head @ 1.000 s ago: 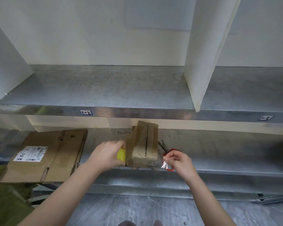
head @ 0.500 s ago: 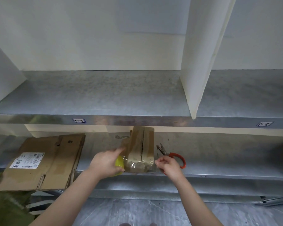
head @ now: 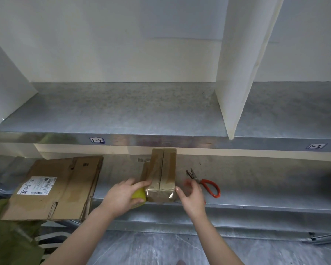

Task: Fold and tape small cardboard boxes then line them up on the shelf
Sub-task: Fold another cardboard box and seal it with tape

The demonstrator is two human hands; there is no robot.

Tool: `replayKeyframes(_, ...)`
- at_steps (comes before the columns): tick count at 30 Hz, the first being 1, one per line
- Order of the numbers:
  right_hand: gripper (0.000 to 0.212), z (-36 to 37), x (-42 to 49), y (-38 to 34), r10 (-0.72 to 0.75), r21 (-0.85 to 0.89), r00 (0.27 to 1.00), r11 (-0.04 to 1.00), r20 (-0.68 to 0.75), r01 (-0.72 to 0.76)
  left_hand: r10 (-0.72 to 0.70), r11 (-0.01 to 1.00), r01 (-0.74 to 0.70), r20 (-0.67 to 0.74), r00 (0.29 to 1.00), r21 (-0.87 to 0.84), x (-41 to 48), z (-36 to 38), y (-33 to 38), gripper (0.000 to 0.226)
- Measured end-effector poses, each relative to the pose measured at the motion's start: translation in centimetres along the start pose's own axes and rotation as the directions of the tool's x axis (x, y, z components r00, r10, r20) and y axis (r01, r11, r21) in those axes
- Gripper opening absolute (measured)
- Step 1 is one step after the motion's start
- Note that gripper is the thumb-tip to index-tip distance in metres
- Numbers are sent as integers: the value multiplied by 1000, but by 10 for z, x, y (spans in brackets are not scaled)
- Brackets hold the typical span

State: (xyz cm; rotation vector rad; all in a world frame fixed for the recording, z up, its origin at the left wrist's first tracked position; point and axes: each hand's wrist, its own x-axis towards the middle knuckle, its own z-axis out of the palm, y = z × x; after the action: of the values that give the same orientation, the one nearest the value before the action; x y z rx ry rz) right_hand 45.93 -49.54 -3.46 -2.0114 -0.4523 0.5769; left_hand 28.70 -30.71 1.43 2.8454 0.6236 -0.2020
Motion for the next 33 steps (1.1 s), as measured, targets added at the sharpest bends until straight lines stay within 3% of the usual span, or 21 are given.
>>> replayKeyframes(3,13,-1,-11,4,-156,-103,988,983,-23,153,-11,997,10,-5,1000,-74,0,3,3,61)
replayKeyframes(7,24,-8,-17,3,-100,-6,982,995,162,103,-14,993,12,-13,1000,-120,-1,6,0,62)
replayKeyframes(10,31,-19,-12,-3,-133,22,967,991,217,132,-1,989,-1,-16,1000,-147,1,6,-1,63)
replayKeyframes(16,56,-9,1,-32,-261,-252,931,912,257,325,24,973,-15,36,999,-231,4,2,-7,69)
replayKeyframes(21,54,-3,0,-29,-175,-206,958,953,228,223,-40,902,63,63,997,-427,3,4,-23,77)
replayKeyframes(27,53,2,-1,-25,-94,-48,976,993,196,106,-45,907,79,92,995,-414,9,-1,-33,63)
replayKeyframes(33,51,7,6,-18,-59,-106,981,991,186,79,-45,971,70,115,992,-228,20,-5,-35,61)
